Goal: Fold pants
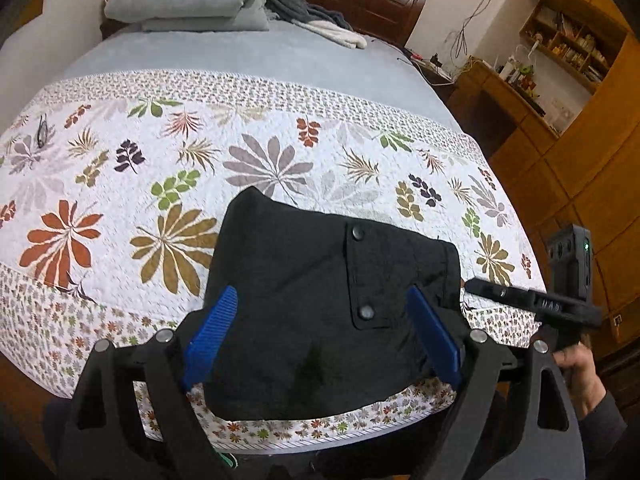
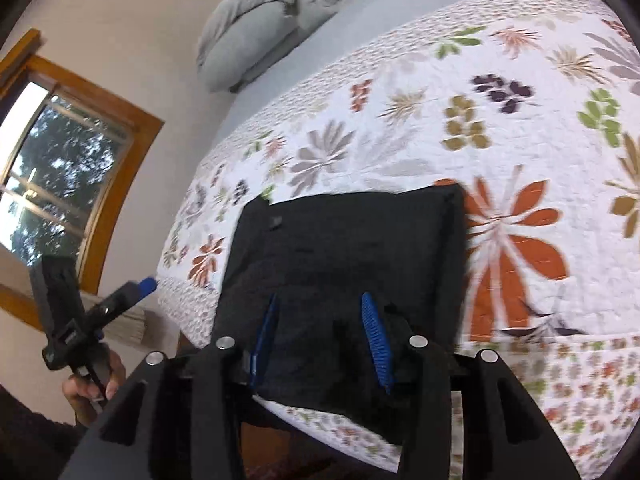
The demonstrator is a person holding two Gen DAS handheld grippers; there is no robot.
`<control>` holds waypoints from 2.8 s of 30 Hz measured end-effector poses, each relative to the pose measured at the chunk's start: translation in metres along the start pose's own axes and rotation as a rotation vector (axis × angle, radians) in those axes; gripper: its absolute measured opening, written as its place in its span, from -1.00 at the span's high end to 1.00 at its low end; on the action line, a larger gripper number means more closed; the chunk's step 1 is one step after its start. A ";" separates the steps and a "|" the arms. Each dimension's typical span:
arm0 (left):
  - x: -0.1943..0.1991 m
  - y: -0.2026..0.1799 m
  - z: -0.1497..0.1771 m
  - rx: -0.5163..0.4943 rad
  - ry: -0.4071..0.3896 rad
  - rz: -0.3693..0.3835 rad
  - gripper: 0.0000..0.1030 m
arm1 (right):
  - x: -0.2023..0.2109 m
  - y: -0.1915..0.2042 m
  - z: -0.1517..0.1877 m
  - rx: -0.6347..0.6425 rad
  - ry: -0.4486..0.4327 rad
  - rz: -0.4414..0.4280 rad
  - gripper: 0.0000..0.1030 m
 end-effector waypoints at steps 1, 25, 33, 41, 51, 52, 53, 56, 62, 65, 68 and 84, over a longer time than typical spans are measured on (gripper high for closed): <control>0.001 0.000 -0.001 0.001 -0.002 -0.003 -0.68 | -0.008 -0.001 0.005 -0.002 0.021 0.005 0.13; 0.019 0.013 0.021 -0.115 0.034 -0.142 -0.75 | -0.017 -0.068 0.041 -0.179 0.044 0.048 0.56; -0.017 0.023 0.026 -0.147 0.118 -0.151 -0.80 | 0.004 -0.059 0.042 -0.199 0.034 -0.029 -0.16; -0.057 0.068 0.029 0.110 0.229 0.052 -0.81 | 0.027 -0.083 0.037 -0.210 0.020 0.033 -0.51; -0.088 0.108 0.026 0.352 0.261 0.227 -0.82 | 0.015 -0.052 -0.029 -0.237 -0.117 -0.179 -0.50; -0.093 0.110 0.028 0.367 0.270 0.232 -0.82 | 0.006 -0.053 -0.034 -0.236 -0.105 -0.180 -0.50; -0.097 0.111 0.031 0.380 0.280 0.239 -0.82 | -0.008 -0.061 -0.035 -0.245 -0.075 -0.148 -0.50; -0.108 0.114 0.039 0.426 0.307 0.265 -0.82 | -0.030 -0.083 -0.030 -0.265 -0.022 -0.086 -0.42; -0.114 0.122 0.042 0.454 0.328 0.306 -0.82 | -0.014 -0.084 -0.026 -0.289 -0.030 -0.107 -0.61; -0.116 0.124 0.042 0.474 0.352 0.347 -0.83 | 0.010 -0.089 -0.015 -0.296 -0.044 -0.091 -0.67; -0.120 0.122 0.046 0.490 0.385 0.395 -0.84 | 0.018 -0.096 0.004 -0.307 -0.009 -0.060 -0.84; -0.159 0.113 0.049 0.516 0.486 0.590 -0.84 | -0.015 -0.111 0.046 -0.435 0.172 -0.209 -0.94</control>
Point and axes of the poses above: each gripper's, at about its wrist camera, not at the fingertips, and x roughly against the way its jaws point, y to its left, z to its underside, the point moved 10 cm from there along -x, roughly the way its jaws point, and after that the axes turned 6 degrees about -y, right-handed, at the moved point
